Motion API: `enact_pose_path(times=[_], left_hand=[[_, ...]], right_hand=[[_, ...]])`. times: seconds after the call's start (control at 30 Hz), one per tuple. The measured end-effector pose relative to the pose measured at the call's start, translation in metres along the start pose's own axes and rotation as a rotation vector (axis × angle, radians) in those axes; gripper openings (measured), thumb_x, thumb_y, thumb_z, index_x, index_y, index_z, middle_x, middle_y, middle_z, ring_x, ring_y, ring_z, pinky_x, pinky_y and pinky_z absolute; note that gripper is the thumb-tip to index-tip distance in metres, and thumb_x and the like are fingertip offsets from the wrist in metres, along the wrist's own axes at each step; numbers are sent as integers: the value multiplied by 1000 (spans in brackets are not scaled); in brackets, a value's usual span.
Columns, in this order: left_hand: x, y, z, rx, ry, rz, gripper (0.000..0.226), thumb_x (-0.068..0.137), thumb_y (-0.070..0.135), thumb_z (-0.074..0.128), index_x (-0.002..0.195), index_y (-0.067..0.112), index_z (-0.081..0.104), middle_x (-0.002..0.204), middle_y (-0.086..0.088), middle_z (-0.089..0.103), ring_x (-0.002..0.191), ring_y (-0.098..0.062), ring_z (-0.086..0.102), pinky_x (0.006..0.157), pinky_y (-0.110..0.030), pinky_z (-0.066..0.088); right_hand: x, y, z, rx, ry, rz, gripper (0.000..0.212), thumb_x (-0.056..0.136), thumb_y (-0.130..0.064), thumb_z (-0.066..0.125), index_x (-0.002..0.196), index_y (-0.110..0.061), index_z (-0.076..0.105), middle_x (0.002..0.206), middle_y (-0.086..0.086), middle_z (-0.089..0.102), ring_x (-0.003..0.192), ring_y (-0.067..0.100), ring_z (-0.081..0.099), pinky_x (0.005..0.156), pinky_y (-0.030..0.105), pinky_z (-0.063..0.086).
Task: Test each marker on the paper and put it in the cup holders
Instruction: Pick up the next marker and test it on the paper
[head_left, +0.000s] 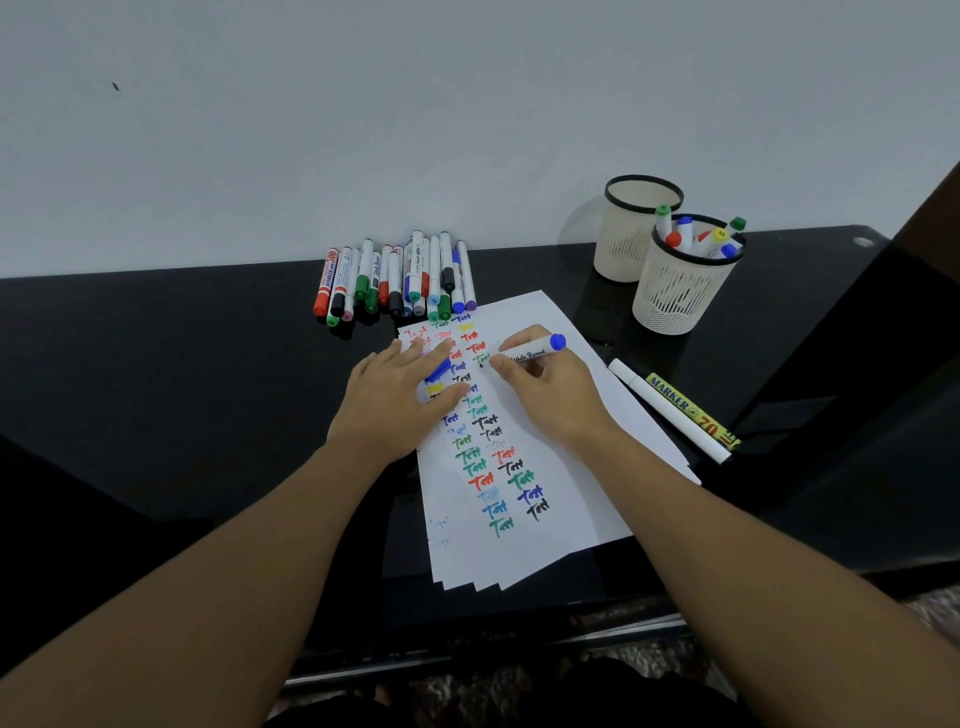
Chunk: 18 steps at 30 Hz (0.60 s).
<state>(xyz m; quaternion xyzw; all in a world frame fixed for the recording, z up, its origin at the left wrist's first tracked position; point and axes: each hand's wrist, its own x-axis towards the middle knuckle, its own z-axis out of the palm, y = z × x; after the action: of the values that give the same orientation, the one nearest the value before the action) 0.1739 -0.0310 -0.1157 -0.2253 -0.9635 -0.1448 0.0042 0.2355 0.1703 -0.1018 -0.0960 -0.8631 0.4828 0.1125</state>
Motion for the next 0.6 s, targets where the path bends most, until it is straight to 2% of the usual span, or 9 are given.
enact_pose_path(times=[0.07,0.13,0.2,0.3,0.47,0.6], left_hand=[[0,0,0,0,-2,0,71,94,75,34,157,44,23,165,3,25,154,-21,15,125,-46,11],[0,0,1,-2,-3,-1,71,93,75,34,156,45,22,165,3,25,154,-21,15,125,-46,11],[0,0,1,-3,-1,-3,71,93,75,35,156,45,23,165,3,25,154,-21,15,124,-45,11],[0,1,0,-6,3,-2,70,94,74,36,157,44,24,165,3,26,154,-21,16,124,-45,11],[1,0,2,5,12,1,72,93,75,36,157,44,25,165,3,27,153,-21,17,124,-45,12],[2,-2,3,5,12,0,72,93,76,35,157,44,25,165,3,28,153,-21,18,124,-46,13]], right_hand=[[1,-1,0,-9,-5,34,22,98,-47,64,104,-27,70,94,-2,72,89,19,68,88,48,58],[1,-2,1,-37,-13,88,41,98,-53,61,104,-14,73,97,5,73,91,24,69,89,52,57],[1,-2,2,-57,-25,120,51,97,-56,61,103,-7,74,96,11,74,91,29,69,86,52,58],[2,-3,2,-90,-47,123,51,97,-55,61,96,-5,74,87,14,72,85,33,67,75,49,54],[0,-6,3,-111,-50,103,51,98,-54,60,103,-4,73,93,15,72,88,31,68,85,52,57],[2,-4,3,-116,2,142,48,99,-51,60,96,-4,70,83,12,68,78,29,64,74,46,54]])
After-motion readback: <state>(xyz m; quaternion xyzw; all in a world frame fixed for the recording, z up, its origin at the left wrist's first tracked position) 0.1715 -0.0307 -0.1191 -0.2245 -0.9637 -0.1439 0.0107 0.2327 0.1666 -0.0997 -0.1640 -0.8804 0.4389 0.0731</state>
